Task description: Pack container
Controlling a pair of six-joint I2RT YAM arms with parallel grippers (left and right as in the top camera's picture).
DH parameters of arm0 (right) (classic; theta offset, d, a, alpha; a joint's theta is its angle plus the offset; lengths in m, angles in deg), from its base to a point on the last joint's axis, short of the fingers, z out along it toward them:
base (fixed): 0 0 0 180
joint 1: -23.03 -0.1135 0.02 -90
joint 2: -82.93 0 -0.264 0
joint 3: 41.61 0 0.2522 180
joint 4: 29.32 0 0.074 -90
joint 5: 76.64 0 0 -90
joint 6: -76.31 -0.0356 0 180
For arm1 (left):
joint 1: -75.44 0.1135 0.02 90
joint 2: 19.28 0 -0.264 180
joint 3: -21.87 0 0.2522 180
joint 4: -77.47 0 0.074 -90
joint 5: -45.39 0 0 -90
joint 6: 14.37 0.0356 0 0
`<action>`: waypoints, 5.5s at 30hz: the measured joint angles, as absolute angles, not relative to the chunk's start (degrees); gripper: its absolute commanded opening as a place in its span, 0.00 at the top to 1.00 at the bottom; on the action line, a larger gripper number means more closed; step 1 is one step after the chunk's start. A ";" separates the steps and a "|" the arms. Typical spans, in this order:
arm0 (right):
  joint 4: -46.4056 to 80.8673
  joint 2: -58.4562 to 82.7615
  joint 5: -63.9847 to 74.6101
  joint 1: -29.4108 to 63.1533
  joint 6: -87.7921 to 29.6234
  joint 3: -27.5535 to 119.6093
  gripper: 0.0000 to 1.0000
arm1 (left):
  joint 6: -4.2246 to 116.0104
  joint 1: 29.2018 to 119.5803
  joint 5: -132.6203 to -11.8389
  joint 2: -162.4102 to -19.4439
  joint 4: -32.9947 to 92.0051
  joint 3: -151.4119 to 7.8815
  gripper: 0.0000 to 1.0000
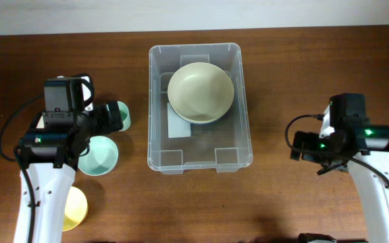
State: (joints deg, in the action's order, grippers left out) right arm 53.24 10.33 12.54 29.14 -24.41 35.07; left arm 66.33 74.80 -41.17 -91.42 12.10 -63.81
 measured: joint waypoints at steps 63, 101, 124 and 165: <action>52.02 7.42 10.88 29.14 -24.41 34.87 0.01 | 66.13 55.43 -45.85 -124.64 -9.83 -105.62 0.99; 51.89 7.42 10.39 29.14 -24.39 34.87 0.00 | 65.72 30.95 -61.06 -147.26 -12.95 -105.95 0.49; 46.14 -0.84 4.89 27.40 -23.95 34.87 0.22 | 65.70 53.05 -52.65 -131.77 -16.34 -109.60 0.49; 41.00 -2.66 3.36 19.96 -23.53 34.83 0.08 | 63.77 52.22 -63.84 -131.77 -17.30 -94.45 0.52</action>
